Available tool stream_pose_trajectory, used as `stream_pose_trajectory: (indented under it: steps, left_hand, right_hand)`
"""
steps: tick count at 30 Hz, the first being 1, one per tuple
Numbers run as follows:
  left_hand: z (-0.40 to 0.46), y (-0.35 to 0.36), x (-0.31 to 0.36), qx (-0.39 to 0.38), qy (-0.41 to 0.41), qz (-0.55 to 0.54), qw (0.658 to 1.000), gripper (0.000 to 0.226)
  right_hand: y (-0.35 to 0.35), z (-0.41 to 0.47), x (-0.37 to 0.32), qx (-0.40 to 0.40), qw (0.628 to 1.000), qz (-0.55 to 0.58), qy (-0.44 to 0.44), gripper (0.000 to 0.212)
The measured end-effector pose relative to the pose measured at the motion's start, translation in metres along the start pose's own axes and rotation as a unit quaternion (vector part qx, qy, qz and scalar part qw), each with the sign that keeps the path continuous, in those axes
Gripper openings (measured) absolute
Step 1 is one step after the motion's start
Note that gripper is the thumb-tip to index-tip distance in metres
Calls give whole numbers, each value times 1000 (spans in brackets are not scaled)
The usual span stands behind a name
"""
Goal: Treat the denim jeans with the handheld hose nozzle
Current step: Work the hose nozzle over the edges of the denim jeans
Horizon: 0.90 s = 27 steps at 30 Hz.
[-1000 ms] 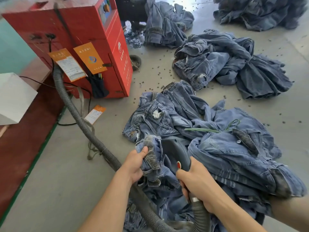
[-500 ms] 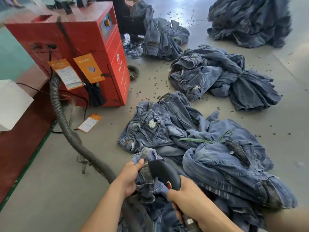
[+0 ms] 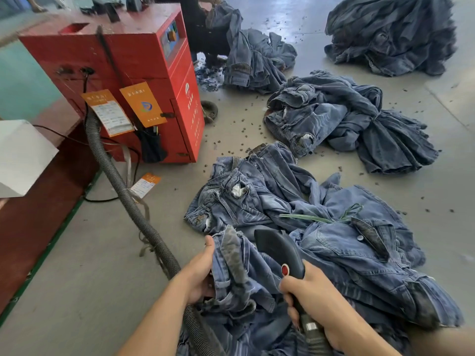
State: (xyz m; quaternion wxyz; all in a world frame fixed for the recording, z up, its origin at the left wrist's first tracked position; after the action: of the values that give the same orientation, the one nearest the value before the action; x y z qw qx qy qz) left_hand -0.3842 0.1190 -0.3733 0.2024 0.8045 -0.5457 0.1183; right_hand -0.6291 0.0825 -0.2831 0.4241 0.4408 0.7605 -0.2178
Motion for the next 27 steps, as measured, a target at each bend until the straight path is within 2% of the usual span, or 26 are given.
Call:
stream_pose_trajectory:
  steps: [2, 3, 6, 8, 11, 13, 17, 19, 23, 27]
  left_hand:
    - [-2, 3, 3, -55, 14, -87, 995, 91]
    - [-4, 3, 5, -61, 30, -102, 992, 81]
    - [-9, 4, 8, -33, 81, -45, 995, 34]
    - [-6, 5, 6, -7, 92, 27, 995, 22]
    - [-8, 7, 12, 62, 154, 191, 967, 22]
    - [-10, 6, 14, 84, 168, 230, 955, 24]
    - [-10, 2, 11, 126, 148, 176, 965, 24]
    - [-6, 1, 11, 140, 139, 114, 974, 27]
    - [-10, 3, 14, 85, 115, -26, 989, 35]
    - [-20, 12, 12, 18, 122, -16, 992, 44]
  right_hand:
    - [5, -6, 3, -9, 1000, -5, -3, 23]
    - [9, -8, 4, -12, 1000, -9, -8, 25]
    - [17, -11, 5, -18, 999, -33, -27, 26]
    - [20, -12, 3, -18, 998, -45, -40, 24]
    - [19, -14, 0, -21, 997, -58, -44, 21]
    - [17, -16, -1, -24, 996, -73, -42, 22]
    - [18, -19, 4, -5, 994, -104, -37, 22]
    - [20, -20, 7, 7, 991, -128, -45, 21]
    - [25, -20, 10, 5, 985, -166, -49, 23]
    - [32, -11, 6, 3, 979, -199, -46, 15]
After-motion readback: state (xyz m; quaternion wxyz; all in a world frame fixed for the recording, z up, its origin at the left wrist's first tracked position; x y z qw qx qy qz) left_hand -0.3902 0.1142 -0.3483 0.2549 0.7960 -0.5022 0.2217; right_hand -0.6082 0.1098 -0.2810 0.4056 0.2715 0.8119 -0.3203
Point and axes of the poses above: each hand's wrist, its own z-axis towards the middle knuckle, its own y-axis out of the palm, x = y × z, the point moved 2 cm from there along z, towards the middle knuckle, and after that the axes turned 7 degrees about -y, right-handed, at the moved point
